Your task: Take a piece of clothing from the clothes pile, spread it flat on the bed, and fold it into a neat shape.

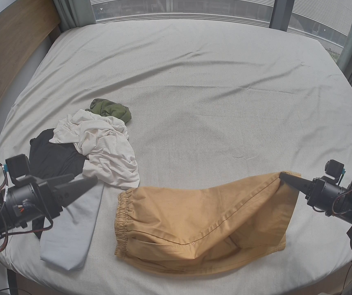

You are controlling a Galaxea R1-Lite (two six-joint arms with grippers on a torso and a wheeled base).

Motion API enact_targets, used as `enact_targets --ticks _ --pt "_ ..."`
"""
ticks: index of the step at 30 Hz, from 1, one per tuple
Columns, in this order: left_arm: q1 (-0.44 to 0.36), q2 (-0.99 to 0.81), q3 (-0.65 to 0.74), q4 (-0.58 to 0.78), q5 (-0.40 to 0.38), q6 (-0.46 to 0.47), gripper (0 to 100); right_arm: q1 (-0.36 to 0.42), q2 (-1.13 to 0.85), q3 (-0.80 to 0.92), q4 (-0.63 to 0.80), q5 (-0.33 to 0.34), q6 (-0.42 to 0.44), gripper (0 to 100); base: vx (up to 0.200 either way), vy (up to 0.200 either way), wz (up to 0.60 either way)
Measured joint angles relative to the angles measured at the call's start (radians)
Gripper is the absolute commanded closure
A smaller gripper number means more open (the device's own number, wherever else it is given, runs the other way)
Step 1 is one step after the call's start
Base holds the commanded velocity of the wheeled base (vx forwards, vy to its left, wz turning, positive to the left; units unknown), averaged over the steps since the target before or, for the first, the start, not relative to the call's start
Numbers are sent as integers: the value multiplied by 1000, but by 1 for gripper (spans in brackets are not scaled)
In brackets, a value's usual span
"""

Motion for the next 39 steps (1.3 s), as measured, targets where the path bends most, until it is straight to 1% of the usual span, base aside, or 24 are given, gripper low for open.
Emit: enact_targets --ticks 9,19,28,39 --pt "4 39 103 -3 -80 2 0 -25 29 -8 0 3 1 100 0 0 0" --pt "-1 122 137 -21 -97 12 0 -33 47 -10 0 4 1 100 0 0 0" --pt "-8 267 181 -211 -101 28 0 -33 53 -10 -1 7 2 100 0 0 0" --pt "-10 433 220 -384 -123 27 0 -33 62 -10 0 7 2 100 0 0 0"
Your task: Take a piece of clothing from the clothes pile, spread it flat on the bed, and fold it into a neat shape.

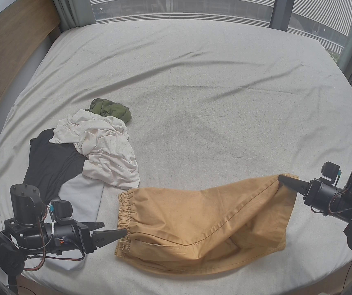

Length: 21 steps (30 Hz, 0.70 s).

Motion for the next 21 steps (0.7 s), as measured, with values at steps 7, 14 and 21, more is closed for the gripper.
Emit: enact_targets --ticks 7,14,21 --pt "-22 95 15 -117 -4 -7 0 0 0 0 0 0 0 100 0 0 0" --pt "-51 176 40 -227 -32 -10 0 0 0 0 0 0 0 100 0 0 0" --pt "-66 286 71 -446 -47 -10 0 0 0 1 0 0 0 100 0 0 0"
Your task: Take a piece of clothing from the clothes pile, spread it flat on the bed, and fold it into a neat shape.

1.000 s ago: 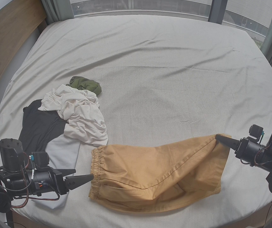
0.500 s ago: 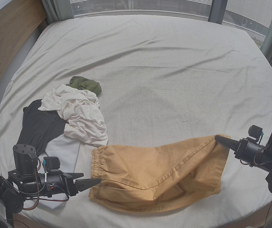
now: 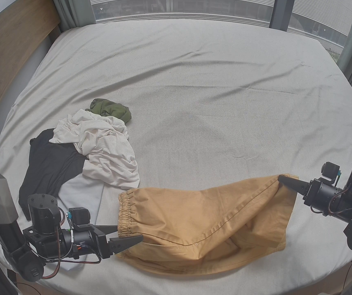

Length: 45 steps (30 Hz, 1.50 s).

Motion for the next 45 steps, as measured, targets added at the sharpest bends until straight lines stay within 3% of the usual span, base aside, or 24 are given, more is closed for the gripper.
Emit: enact_targets --ticks 5,10,33,34,45 --pt "-16 91 26 -80 -10 1 0 1 0 1 0 0 0 100 0 0 0" --pt "-26 133 28 -82 -48 1 0 0 0 1 0 0 0 100 0 0 0" --pt "-36 155 -52 -82 -53 1 0 2 0 2 0 0 1 100 0 0 0" --pt "-37 155 -54 -81 -53 1 100 2 1 2 0 0 1 100 0 0 0" --pt "-39 154 -77 -82 -53 1 100 -1 1 2 0 11 1 100 0 0 0"
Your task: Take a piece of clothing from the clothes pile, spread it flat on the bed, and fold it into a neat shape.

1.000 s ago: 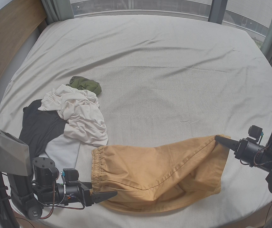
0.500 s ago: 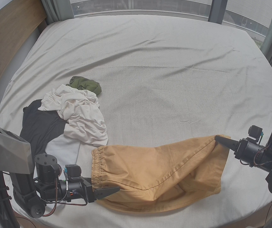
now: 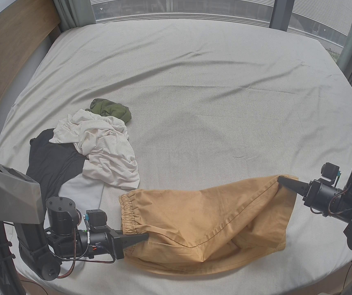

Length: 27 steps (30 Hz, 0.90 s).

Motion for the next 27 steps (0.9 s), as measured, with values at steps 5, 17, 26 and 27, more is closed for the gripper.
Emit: enact_targets --ticks 5,17,26,27 --pt "4 -25 -3 0 0 -1 100 -8 0 -2 0 3 0 100 0 0 0" --pt "19 -169 -31 1 0 -79 100 -57 -14 -6 -2 73 7 100 0 0 0" --pt "59 -231 -60 0 0 -79 100 -74 -38 -16 -2 118 27 100 0 0 0" --pt "67 -239 -63 0 0 -79 100 -79 -44 -17 -1 125 35 100 0 0 0"
